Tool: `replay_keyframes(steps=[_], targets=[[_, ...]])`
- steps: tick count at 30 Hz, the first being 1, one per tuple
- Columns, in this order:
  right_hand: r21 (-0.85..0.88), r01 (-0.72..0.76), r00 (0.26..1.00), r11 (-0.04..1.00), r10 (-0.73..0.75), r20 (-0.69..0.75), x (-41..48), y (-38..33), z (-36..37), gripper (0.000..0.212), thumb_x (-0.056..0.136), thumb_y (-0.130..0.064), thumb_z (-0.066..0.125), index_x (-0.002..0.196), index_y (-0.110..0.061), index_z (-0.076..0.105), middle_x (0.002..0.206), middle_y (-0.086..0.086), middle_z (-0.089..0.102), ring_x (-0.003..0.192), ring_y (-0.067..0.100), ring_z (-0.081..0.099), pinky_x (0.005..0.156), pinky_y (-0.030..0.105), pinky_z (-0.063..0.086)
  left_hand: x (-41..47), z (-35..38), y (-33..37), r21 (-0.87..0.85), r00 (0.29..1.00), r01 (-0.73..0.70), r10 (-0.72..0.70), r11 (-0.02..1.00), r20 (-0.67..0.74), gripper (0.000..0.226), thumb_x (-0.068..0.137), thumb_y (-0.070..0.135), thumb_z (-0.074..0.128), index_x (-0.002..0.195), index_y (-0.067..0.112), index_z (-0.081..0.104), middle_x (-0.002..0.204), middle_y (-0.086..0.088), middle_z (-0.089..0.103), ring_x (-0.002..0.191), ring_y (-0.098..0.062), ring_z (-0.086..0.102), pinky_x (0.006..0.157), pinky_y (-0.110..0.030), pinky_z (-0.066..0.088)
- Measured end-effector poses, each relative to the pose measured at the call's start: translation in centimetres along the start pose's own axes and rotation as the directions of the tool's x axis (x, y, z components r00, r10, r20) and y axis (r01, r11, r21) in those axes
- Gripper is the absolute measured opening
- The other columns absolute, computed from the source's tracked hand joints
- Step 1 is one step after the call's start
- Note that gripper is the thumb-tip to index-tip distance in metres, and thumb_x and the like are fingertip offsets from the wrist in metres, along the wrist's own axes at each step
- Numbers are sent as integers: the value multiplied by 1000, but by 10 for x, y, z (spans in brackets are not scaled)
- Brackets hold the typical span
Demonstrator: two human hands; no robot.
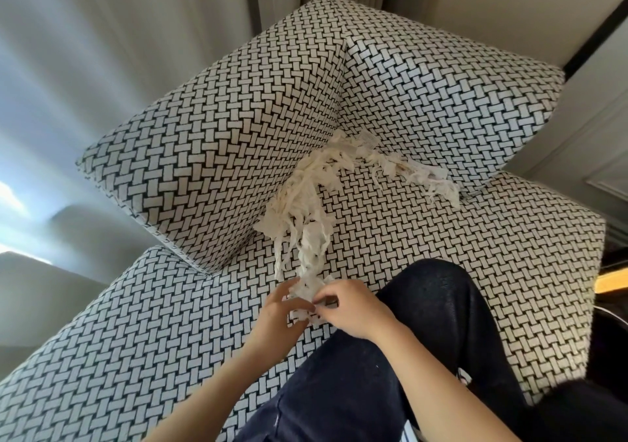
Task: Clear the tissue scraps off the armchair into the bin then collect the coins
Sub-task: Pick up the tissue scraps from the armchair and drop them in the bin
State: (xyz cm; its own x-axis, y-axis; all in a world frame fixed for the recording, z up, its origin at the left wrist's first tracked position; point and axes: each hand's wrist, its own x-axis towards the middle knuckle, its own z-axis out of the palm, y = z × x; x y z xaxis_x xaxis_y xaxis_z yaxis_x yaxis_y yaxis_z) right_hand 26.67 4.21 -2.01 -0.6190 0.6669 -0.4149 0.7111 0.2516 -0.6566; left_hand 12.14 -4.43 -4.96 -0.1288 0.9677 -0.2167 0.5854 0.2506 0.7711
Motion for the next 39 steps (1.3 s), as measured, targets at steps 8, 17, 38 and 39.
replay_keyframes(steps=[8,17,38,39], targets=[[364,30,970,931,60,-234,-1,0,-8,14,75,-8,73,80,-19,65,86,-2,67,81,13,63,76,22,52,3,-5,-2,-99,989,78,-89,992,-117,31,75,2,70,76,27,51,125,6,48,119,-10,43,97,-19,28],[914,137,918,381,297,-262,-5,9,-26,13,83,-1,65,79,-13,60,86,3,65,88,19,59,92,35,44,19,-7,2,-181,964,211,-235,961,-126,53,82,6,64,129,22,45,130,6,45,112,-13,49,63,-5,38],[929,201,974,-312,163,-156,-10,18,-41,47,56,-19,89,93,-11,60,104,3,69,90,11,65,92,25,44,69,3,34,-7,986,148,-148,989,-81,40,86,14,60,126,20,57,134,-1,51,127,-21,43,109,-42,31],[928,208,972,-309,169,-161,-12,18,-43,55,51,-20,91,95,-11,60,105,4,68,90,11,64,92,26,43,69,1,35,-41,982,156,-159,987,-106,40,86,12,60,125,20,58,133,0,52,125,-21,45,107,-43,35]])
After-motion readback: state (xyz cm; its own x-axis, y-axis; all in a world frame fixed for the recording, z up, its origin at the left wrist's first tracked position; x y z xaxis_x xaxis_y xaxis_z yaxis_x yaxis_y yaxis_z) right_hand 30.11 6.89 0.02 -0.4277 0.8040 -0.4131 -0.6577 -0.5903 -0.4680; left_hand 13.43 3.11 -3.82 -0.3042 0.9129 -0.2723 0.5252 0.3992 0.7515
